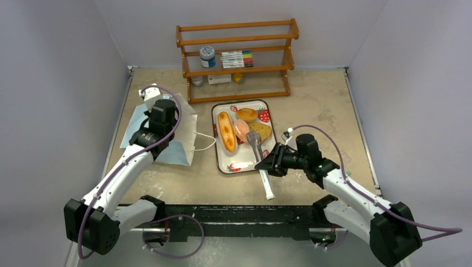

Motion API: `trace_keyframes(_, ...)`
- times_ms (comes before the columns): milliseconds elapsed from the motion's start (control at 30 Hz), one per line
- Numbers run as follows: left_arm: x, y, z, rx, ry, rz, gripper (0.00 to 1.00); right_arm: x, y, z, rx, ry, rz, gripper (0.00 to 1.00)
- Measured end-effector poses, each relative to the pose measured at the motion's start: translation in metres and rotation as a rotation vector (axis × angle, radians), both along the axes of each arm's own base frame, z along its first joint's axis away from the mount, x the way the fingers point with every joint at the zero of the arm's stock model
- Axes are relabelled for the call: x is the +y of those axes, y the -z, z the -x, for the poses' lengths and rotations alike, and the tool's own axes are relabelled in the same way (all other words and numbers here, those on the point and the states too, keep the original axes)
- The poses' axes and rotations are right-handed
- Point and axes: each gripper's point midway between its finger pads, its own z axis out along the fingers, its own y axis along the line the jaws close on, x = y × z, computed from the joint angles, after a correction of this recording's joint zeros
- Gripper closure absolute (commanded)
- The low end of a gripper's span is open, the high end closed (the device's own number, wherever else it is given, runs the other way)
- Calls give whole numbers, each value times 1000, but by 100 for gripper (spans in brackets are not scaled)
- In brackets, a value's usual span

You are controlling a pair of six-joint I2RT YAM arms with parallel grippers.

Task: Take the fake bread out of the paper bag
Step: Place the fake bread in the container.

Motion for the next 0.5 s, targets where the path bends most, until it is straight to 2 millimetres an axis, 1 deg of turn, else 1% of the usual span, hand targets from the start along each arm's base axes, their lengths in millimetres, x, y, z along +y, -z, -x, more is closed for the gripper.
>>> trace_keyframes(200, 0, -8, 4, -23, 6, 11, 100, -4, -8, 8, -13, 1, -7, 61)
trace_keyframes(333, -2, -16, 6, -47, 26, 31, 100, -6, -9, 10, -11, -7, 14, 61)
trace_keyframes(400, -5, -18, 7, -54, 44, 42, 100, -5, -16, 7, -23, -18, 30, 61)
trace_keyframes(500, -12, -13, 7, -45, 86, 53, 100, -1, -35, -5, -74, -38, 38, 62)
